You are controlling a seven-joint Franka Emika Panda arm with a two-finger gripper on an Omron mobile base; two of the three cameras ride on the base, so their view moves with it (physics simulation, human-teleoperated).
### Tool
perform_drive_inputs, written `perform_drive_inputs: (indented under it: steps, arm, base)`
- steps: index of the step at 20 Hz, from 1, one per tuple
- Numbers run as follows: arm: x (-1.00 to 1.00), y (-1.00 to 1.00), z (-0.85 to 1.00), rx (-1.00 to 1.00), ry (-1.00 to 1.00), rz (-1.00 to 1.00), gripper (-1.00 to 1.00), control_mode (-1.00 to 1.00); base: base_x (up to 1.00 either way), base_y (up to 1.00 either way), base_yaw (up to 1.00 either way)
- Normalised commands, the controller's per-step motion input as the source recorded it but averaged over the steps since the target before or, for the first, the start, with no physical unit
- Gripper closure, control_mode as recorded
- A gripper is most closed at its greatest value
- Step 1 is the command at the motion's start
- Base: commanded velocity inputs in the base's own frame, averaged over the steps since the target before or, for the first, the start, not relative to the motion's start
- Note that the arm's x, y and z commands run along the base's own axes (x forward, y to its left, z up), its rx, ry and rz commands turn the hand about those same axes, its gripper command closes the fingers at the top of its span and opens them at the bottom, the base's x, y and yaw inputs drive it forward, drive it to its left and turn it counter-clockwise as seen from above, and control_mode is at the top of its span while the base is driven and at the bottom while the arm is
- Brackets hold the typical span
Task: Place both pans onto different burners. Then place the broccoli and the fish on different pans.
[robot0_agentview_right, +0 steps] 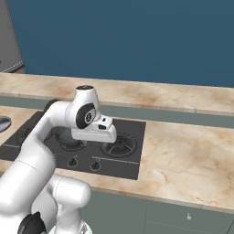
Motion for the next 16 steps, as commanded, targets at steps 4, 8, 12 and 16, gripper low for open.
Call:
perform_drive_inputs:
  steps: [4,8,12,16]
  arm:
    - [0.00,0.15,0.15,-0.02,0.00,-0.13,-1.00,-1.00]
    - [-0.05,0.02,0.09,0.00,0.00,-0.08,-1.00,-1.00]
    - [-0.09,0.04,0.05,0.00,0.00,-0.05,-1.00,-1.00]
    - [-0.16,0.01,0.01,0.00,0.00,-0.01,-1.00,-1.00]
  base:
    - [0.00,0.00,0.00]
    - [0.00,0.00,0.00]
    - [0.00,0.00,0.00]
    - [0.00,0.00,0.00]
